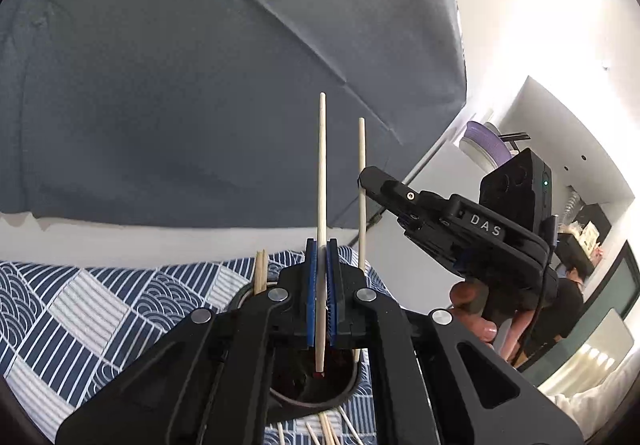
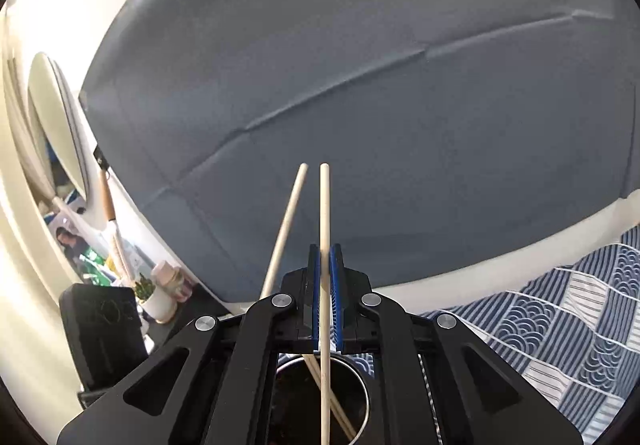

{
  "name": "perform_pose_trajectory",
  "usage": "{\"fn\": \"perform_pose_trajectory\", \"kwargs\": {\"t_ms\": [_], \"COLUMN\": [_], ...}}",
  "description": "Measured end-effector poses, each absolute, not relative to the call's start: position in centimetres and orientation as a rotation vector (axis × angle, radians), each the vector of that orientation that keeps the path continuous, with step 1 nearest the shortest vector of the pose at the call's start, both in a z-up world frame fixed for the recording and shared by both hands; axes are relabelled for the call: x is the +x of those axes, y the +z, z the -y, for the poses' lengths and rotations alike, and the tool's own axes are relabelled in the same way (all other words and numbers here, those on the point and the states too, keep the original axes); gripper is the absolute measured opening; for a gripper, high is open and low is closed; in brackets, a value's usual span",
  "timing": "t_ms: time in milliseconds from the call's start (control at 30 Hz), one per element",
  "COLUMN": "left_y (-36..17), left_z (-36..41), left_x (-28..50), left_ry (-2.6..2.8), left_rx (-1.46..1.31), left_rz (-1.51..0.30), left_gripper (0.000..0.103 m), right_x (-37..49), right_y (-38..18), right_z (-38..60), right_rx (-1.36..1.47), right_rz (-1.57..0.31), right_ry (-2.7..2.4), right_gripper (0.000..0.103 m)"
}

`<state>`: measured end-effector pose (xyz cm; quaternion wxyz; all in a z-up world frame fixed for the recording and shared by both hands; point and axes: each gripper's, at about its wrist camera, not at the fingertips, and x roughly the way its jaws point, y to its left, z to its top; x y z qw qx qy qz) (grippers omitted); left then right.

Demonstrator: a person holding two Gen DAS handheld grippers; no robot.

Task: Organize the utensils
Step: 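Raise both held sticks upright and carry them over the black holder, then drop both sticks into the black holder by opening both tools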

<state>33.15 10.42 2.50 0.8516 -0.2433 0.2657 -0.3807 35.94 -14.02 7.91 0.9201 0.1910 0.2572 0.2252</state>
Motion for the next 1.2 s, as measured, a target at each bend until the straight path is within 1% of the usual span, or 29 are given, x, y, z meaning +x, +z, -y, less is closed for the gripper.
{"fn": "perform_pose_trajectory", "kwargs": {"t_ms": [167, 367, 533, 733, 833, 933, 967, 1000, 1033, 1067, 1100, 1133, 1167, 1200], "left_y": [1.2, -0.5, 0.3, 0.6, 1.0, 1.7, 2.1, 2.5, 2.6, 3.1, 3.6, 3.9, 4.3, 4.8], "left_z": [-9.3, -8.5, -8.5, -9.2, -9.4, -9.0, -9.0, -9.0, -8.9, -8.8, -8.7, -8.6, -8.7, -8.9], "left_x": [32.8, 31.7, 29.7, 28.0, 27.7, 27.7, 27.7, 27.6, 27.2, 26.8, 26.3, 25.9, 25.4, 24.6], "left_ry": [-0.769, -0.741, -0.698, -0.635, -0.615, -0.603, -0.596, -0.592, -0.586, -0.569, -0.553, -0.546, -0.537, -0.532], "left_rx": [-0.5, -0.479, -0.403, -0.357, -0.314, -0.267, -0.259, -0.253, -0.238, -0.21, -0.18, -0.165, -0.157, -0.16], "left_rz": [-0.541, -0.573, -0.581, -0.64, -0.689, -0.74, -0.758, -0.767, -0.768, -0.766, -0.766, -0.769, -0.766, -0.774], "left_gripper": [0.005, 0.005, 0.005, 0.005, 0.005, 0.007, 0.012, 0.016, 0.024, 0.036, 0.045, 0.055, 0.058, 0.06], "right_x": [36.3, 35.4, 33.7, 32.5, 31.9, 31.7, 31.6, 31.4, 31.2, 30.8, 30.6, 30.2, 29.8, 29.2], "right_y": [6.2, 4.4, 4.0, 3.2, 3.2, 3.3, 3.5, 3.6, 3.9, 4.3, 4.6, 5.1, 5.5, 5.9], "right_z": [13.9, 13.1, 12.4, 11.6, 11.4, 11.2, 11.2, 11.2, 11.3, 11.5, 11.7, 12.0, 12.2, 12.5], "right_rx": [0.407, 0.351, 0.258, 0.199, 0.155, 0.148, 0.131, 0.118, 0.106, 0.103, 0.101, 0.094, 0.086, 0.069], "right_rz": [-0.533, -0.598, -0.636, -0.722, -0.756, -0.799, -0.803, -0.803, -0.799, -0.788, -0.78, -0.773, -0.771, -0.765], "right_ry": [0.49, 0.492, 0.507, 0.519, 0.509, 0.516, 0.507, 0.504, 0.504, 0.504, 0.503, 0.507, 0.513, 0.515], "right_gripper": [0.005, 0.005, 0.005, 0.005, 0.009, 0.01, 0.011, 0.019, 0.028, 0.03, 0.032, 0.032, 0.034, 0.041]}}
